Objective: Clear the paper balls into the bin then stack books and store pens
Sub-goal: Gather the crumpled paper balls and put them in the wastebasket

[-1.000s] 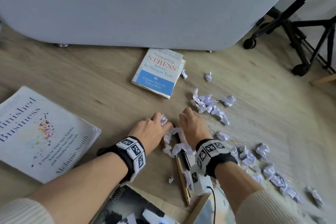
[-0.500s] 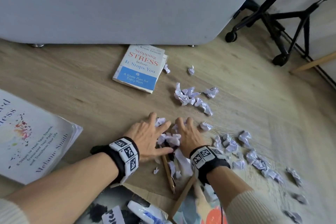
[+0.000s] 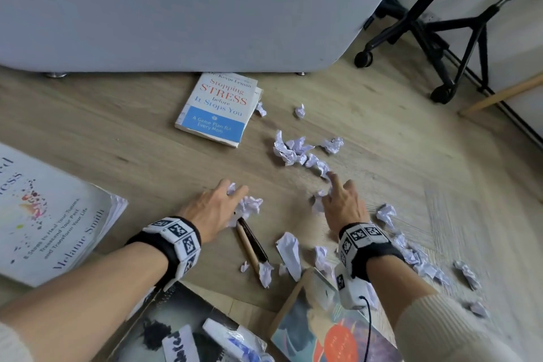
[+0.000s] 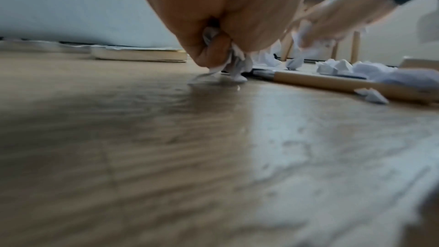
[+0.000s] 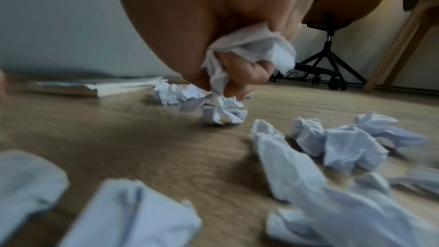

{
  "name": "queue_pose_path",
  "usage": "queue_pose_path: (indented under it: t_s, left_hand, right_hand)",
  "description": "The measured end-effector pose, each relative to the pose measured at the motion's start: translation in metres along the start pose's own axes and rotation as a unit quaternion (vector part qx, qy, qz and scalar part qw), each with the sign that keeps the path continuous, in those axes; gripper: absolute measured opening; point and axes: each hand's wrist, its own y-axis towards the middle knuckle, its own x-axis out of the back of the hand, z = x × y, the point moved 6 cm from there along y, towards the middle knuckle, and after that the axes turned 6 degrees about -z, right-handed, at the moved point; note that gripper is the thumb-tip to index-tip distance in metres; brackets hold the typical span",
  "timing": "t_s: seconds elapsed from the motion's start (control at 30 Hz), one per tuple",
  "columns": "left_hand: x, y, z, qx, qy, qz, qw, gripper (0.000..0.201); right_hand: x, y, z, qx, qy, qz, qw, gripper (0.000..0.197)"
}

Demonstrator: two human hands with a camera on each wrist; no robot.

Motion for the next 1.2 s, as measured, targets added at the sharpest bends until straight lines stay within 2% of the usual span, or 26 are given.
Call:
queue_pose_path:
  t_s: [0.07,0.13,0.23,0.3,0.33,0.4,0.47,0.53,0.63,0.67,0.73,0.77,0.87,0.9,0.93,1.03,1.1,1.2]
  left_hand:
    - [0.003,-0.001,0.005,0.004,-0.014,-0.019,1.0,0.046]
    - [0.007,-0.003,0.004,-0.032,-0.002,-0.022,0.999,0.037]
    - [0.007,-0.005,0.005,-0.061,0.002,-0.048,0.997,0.031]
    - [0.008,-0.005,0.0,-0.062,-0.007,-0.041,0.997,0.023]
    - [0.007,-0.006,-0.003,-0.052,0.006,-0.036,0.998,0.025]
    - [0.006,-0.01,-0.008,-0.043,0.042,-0.014,0.998,0.042]
    - [0.007,-0.018,-0.018,-0.055,0.035,0.018,0.998,0.047]
    - [0.007,-0.026,-0.025,-0.065,0.032,0.023,0.997,0.049]
    - [0.0,-0.03,-0.029,-0.057,0.057,0.045,0.996,0.063]
    - [-0.004,-0.031,-0.031,-0.064,0.068,0.065,0.993,0.062]
    - [-0.01,-0.032,-0.037,-0.085,0.078,0.103,0.988,0.048]
    - [-0.011,-0.033,-0.039,-0.093,0.074,0.109,0.987,0.039]
    - [-0.005,-0.037,-0.043,-0.096,0.048,0.101,0.989,0.01]
    - [-0.004,-0.039,-0.045,-0.103,0.047,0.098,0.989,0.005]
    - [-0.004,-0.04,-0.049,-0.116,0.05,0.091,0.988,0.01]
    - [-0.005,-0.043,-0.064,-0.17,0.042,0.068,0.982,0.02]
    - [-0.012,-0.046,-0.077,-0.217,0.041,0.095,0.971,0.03]
    - [-0.02,-0.054,-0.095,-0.284,0.107,0.152,0.941,0.033]
  right_hand:
    - [-0.015,-0.001,-0.007,-0.016,-0.054,0.054,0.997,0.03]
    - [-0.028,-0.005,-0.003,0.003,-0.061,0.097,0.993,0.032]
    - [-0.034,-0.012,0.008,0.06,-0.02,0.115,0.991,0.028]
    - [-0.029,-0.015,0.012,0.1,-0.01,0.12,0.988,0.025]
    - [-0.024,-0.017,0.013,0.113,-0.005,0.123,0.986,0.025]
    - [-0.013,-0.023,0.011,0.12,0.01,0.132,0.984,0.024]
    - [0.0,-0.033,0.004,0.101,0.03,0.144,0.984,0.022]
    - [0.012,-0.042,-0.005,0.08,0.049,0.157,0.983,0.022]
    - [0.022,-0.056,-0.015,0.089,0.044,0.185,0.978,0.034]
    - [0.022,-0.06,-0.018,0.089,0.035,0.189,0.977,0.037]
    - [0.018,-0.068,-0.025,0.065,0.016,0.187,0.98,0.036]
    - [0.012,-0.073,-0.029,0.041,0.004,0.189,0.981,0.042]
    - [-0.015,-0.09,-0.036,-0.039,-0.021,0.222,0.974,0.084]
    - [-0.023,-0.096,-0.034,-0.052,-0.025,0.223,0.973,0.09]
    - [-0.027,-0.099,-0.031,-0.051,-0.024,0.216,0.975,0.087]
    - [-0.029,-0.1,-0.014,0.007,0.006,0.181,0.983,0.049]
    - [-0.029,-0.098,-0.007,0.047,0.005,0.178,0.983,0.034]
    - [-0.024,-0.091,-0.001,0.085,0.025,0.145,0.985,0.026]
